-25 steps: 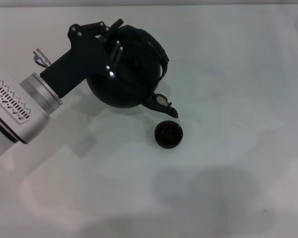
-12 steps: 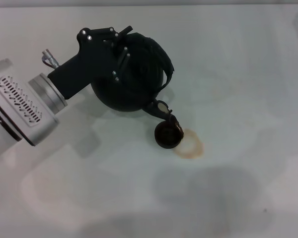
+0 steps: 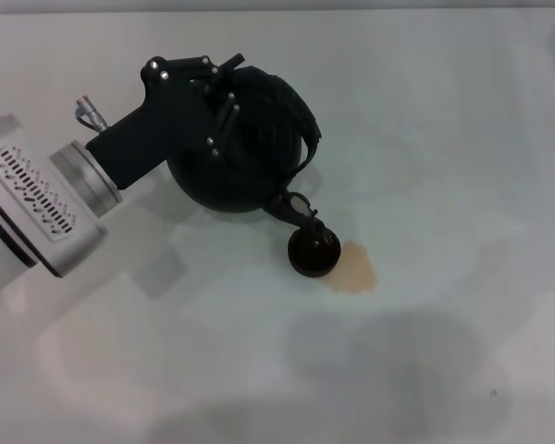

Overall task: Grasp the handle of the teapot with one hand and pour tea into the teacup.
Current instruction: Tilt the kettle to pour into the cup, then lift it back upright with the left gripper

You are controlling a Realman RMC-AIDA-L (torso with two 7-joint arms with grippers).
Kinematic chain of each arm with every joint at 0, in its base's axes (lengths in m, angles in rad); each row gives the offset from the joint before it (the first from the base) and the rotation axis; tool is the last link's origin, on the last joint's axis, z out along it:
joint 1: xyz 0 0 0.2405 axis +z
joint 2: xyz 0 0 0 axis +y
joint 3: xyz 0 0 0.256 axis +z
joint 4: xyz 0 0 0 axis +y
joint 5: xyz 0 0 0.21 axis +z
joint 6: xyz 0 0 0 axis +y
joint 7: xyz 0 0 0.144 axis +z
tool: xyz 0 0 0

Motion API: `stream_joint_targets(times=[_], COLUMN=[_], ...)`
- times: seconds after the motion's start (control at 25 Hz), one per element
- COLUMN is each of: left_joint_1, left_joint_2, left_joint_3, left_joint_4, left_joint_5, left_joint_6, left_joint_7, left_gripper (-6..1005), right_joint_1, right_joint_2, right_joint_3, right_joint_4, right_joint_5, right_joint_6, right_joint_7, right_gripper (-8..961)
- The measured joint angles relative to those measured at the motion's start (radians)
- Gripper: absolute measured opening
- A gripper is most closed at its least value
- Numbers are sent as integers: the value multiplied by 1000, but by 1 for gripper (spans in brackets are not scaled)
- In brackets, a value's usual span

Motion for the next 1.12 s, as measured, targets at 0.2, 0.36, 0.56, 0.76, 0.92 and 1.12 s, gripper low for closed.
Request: stream_joint_targets(times=[0.2,0.36,0.56,0.76,0.92,1.12], left_joint_1=[12,18,28,40,52,62], left_joint_2=[-2,-2,-4,-5,-6,-7], left_joint_3=[0,-1,-5,-8,-11,-32], left_joint_4=[0,1,6,8,8,9], left_joint_5=[3,3,0,-10,-26,-44], left_joint_6=[5,7,7,7,2,1], left_joint_7=[9,10,10,3,-15,-128], left_gripper=[105,105,104,102,102,103], right_joint_1=[2,2,2,-1,-2,-3], right_joint_2=[0,0,0,0,0,0], right_joint_3=[0,0,0,0,0,0], right_joint_4=[4,4,4,4,4,4], right_joint_5=[0,0,0,0,0,0], right_joint_6=[0,0,0,0,0,0], right_joint_7=[0,0,0,0,0,0], right_gripper=[828,828,828,828,828,828])
